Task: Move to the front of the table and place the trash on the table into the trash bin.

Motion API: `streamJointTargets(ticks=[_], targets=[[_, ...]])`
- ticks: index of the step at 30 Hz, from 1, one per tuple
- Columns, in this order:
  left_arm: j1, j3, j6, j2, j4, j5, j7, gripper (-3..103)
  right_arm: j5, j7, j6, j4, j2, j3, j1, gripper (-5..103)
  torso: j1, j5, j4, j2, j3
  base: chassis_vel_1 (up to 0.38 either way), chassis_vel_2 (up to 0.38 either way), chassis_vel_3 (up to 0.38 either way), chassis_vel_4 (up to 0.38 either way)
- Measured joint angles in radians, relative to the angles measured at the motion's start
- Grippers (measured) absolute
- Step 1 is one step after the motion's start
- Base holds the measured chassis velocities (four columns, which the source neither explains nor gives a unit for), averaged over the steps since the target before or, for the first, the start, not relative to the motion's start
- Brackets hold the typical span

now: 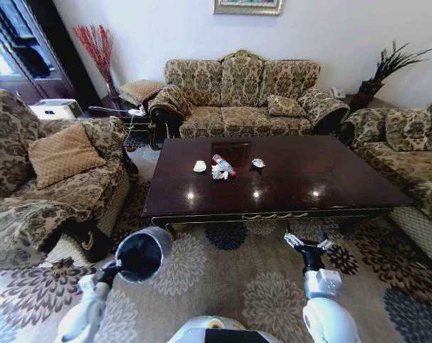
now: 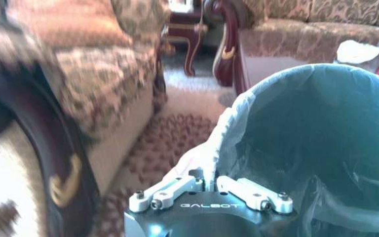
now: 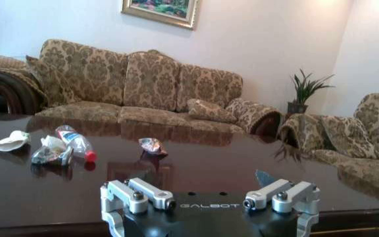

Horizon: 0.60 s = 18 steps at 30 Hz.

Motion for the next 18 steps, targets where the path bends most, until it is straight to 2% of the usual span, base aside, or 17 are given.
streamJointTargets(ticks=[2,4,8,10,12,13,15,18], targets=[[0.064,-0.064,0.043,0.028,-0.108,-0.02,-0.002,0,0.0,0.0,0.0,0.0,0.0,0.0,0.0,100,0.0,-0.0001,0.0,0.0,0.0,0.0,0.0,0.0,0.0],[0.077,-0.078,0.057,0.033,-0.133,-0.023,-0.002,0,0.0,0.0,0.0,0.0,0.0,0.0,0.0,100,0.0,0.0,0.0001,0.0,0.0,0.0,0.0,0.0,0.0],[0.148,-0.178,0.151,0.067,-0.3,-0.073,-0.009,0,0.0,0.0,0.0,0.0,0.0,0.0,0.0,100,0.0,0.0003,0.0002,0.0,0.0,0.0,0.0,0.0,0.0],[0.15,-0.184,0.159,0.069,-0.314,-0.083,-0.011,0,0.0,0.0,0.0,0.0,0.0,0.0,0.0,100,0.0,0.0,0.0001,0.0,0.0,0.0,0.0,0.0,0.0],[0.135,-0.207,0.222,0.072,-0.418,-0.135,-0.034,0,0.0,0.0,0.0,0.0,0.0,0.0,0.0,100,0.0,-0.0001,-0.0004,0.0,0.0,0.0,0.0,0.0,0.0],[0.135,-0.207,0.222,0.072,-0.418,-0.135,-0.034,0,0.0,0.0,0.0,0.0,0.0,0.0,0.0,100,0.0,-0.0001,-0.0004,0.0,0.0,0.0,0.0,0.0,0.0],[0.106,-0.202,0.255,0.059,-0.495,-0.149,-0.051,0,0.0,0.0,0.0,0.0,0.0,0.0,0.0,100,0.0,0.0001,-0.0005,0.0,0.0,0.0,0.0,0.0,0.0],[0.073,-0.174,0.261,0.036,-0.571,-0.15,-0.08,0,0.0,0.0,0.0,0.0,0.0,0.0,0.0,100,0.0,0.0,-0.0004,0.0,0.0,0.0,0.0,0.0,0.0]])
